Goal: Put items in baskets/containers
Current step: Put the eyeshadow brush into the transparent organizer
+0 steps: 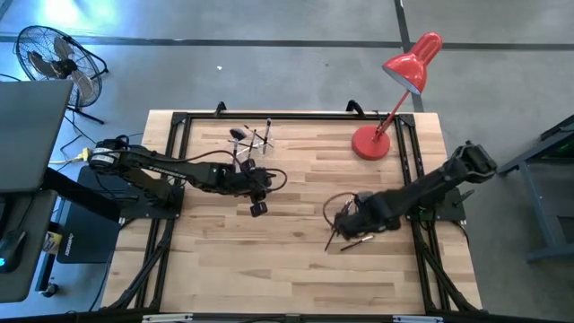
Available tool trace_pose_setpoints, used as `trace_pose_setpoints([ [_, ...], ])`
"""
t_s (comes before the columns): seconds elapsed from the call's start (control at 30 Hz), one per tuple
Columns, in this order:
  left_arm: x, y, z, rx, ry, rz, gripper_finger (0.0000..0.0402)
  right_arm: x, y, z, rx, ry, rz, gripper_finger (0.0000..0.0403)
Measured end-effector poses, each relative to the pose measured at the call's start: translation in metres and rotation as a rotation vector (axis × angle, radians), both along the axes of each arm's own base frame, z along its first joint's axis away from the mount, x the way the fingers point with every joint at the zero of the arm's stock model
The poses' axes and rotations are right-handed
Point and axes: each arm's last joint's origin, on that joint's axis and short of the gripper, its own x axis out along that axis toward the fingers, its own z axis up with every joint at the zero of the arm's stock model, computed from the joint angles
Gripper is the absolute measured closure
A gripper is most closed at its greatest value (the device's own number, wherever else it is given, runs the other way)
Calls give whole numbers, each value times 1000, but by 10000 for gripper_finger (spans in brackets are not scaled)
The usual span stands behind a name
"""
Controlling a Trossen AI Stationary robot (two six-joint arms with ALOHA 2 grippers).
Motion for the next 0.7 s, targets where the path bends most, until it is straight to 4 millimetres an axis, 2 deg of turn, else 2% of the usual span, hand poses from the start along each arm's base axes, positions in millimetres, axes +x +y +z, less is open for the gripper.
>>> trace_pose_setpoints([
  [0.13, 0, 0, 0, 8, 2, -8, 292, -13, 16, -16, 91, 49, -45, 381],
  [0.27, 1, 0, 1, 32, 0, -35, 290, -26, 22, -38, 148, 116, -51, 365],
  [0.4, 1, 0, 1, 40, -2, -37, 290, -34, 21, -60, 168, 99, -39, 364],
  [0.53, 1, 0, 1, 42, -2, -36, 290, -41, 16, -82, 184, 64, -38, 380],
  [0.7, 1, 0, 1, 40, -3, -33, 290, -45, 6, -91, 153, 63, -35, 400],
])
